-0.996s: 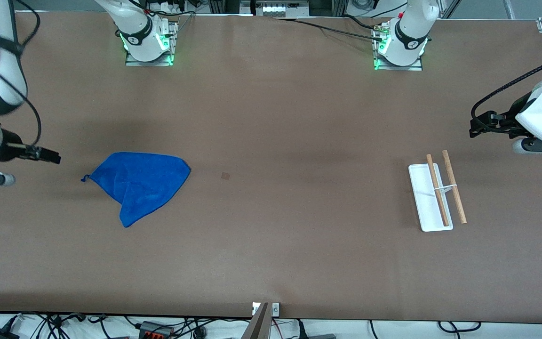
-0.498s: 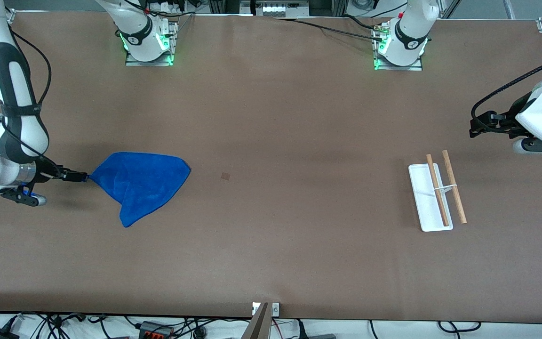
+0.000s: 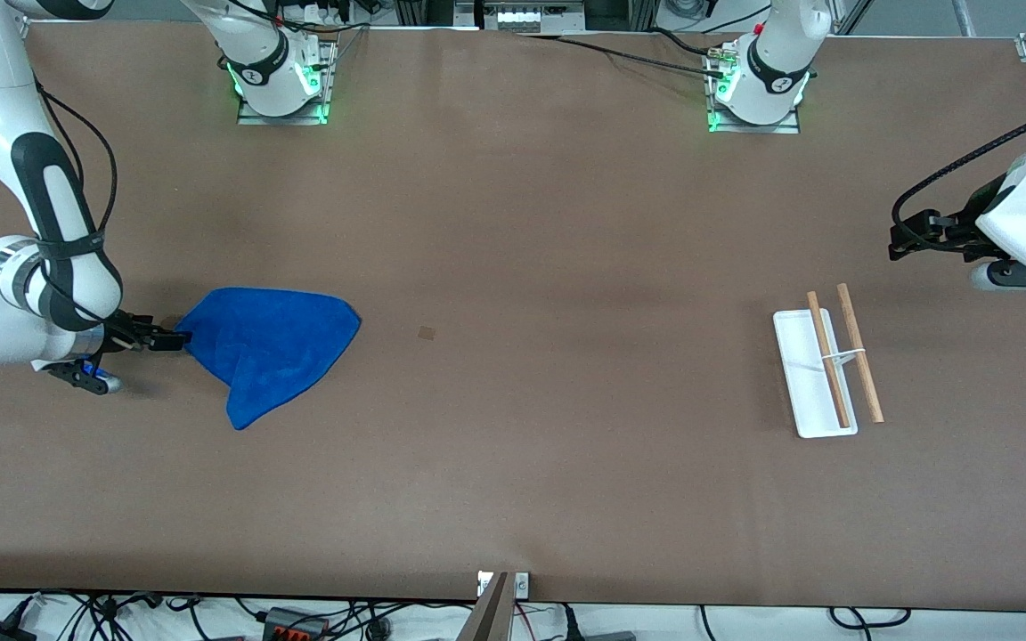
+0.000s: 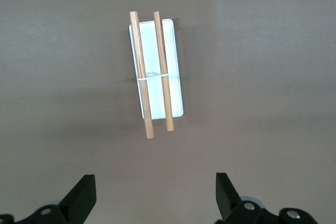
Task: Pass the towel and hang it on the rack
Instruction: 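Grasp the blue towel's corner with the right gripper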
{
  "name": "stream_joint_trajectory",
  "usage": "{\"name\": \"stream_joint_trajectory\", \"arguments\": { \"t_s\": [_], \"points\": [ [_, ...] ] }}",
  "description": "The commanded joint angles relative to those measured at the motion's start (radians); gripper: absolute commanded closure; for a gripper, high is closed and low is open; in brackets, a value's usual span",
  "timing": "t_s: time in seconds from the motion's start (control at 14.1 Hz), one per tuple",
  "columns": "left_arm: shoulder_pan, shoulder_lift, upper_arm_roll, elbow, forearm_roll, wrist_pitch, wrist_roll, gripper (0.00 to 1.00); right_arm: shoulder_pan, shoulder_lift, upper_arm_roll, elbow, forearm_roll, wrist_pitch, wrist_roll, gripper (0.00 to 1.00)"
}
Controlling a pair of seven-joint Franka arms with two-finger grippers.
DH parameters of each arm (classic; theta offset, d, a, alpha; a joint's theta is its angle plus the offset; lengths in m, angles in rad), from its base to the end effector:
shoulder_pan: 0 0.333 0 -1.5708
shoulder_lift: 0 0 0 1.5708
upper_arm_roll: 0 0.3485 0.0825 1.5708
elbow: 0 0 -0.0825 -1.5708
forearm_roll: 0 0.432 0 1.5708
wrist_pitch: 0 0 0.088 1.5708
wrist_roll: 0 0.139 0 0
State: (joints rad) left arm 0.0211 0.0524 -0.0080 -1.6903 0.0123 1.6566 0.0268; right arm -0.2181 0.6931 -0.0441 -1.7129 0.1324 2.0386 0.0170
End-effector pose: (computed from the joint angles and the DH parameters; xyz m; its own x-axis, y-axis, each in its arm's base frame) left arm 0.6160 0.0098 0.5380 0.9962 -0.0148 -0.0863 -0.0157 -0.9998 -0.0094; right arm 0.6502 -0.1620 0.1227 0.8778 -0.3154 -0.3606 -0.3574 -0.9323 -0.0546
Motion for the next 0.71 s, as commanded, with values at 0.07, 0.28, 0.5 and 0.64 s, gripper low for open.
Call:
{"name": "stream_joint_trajectory", "arguments": {
  "t_s": [0.07,0.28,0.5,0.64],
  "points": [
    [0.005,0.006,0.0,0.015,-0.012,-0.015,0.018,0.0,-0.02,0.017,0.01,0.013,0.016,-0.006,0.011,0.22],
    [0.005,0.006,0.0,0.014,-0.012,-0.018,0.009,0.0,-0.023,0.013,0.013,0.016,0.018,-0.026,0.008,0.79],
    [0.005,0.006,0.0,0.014,-0.012,-0.027,0.009,0.0,-0.017,-0.007,0.018,0.033,0.018,-0.086,0.007,1.0],
    [0.005,0.006,0.0,0.014,-0.012,-0.031,0.009,0.0,-0.009,-0.018,0.02,0.074,0.018,-0.148,0.006,1.0]
  ]
}}
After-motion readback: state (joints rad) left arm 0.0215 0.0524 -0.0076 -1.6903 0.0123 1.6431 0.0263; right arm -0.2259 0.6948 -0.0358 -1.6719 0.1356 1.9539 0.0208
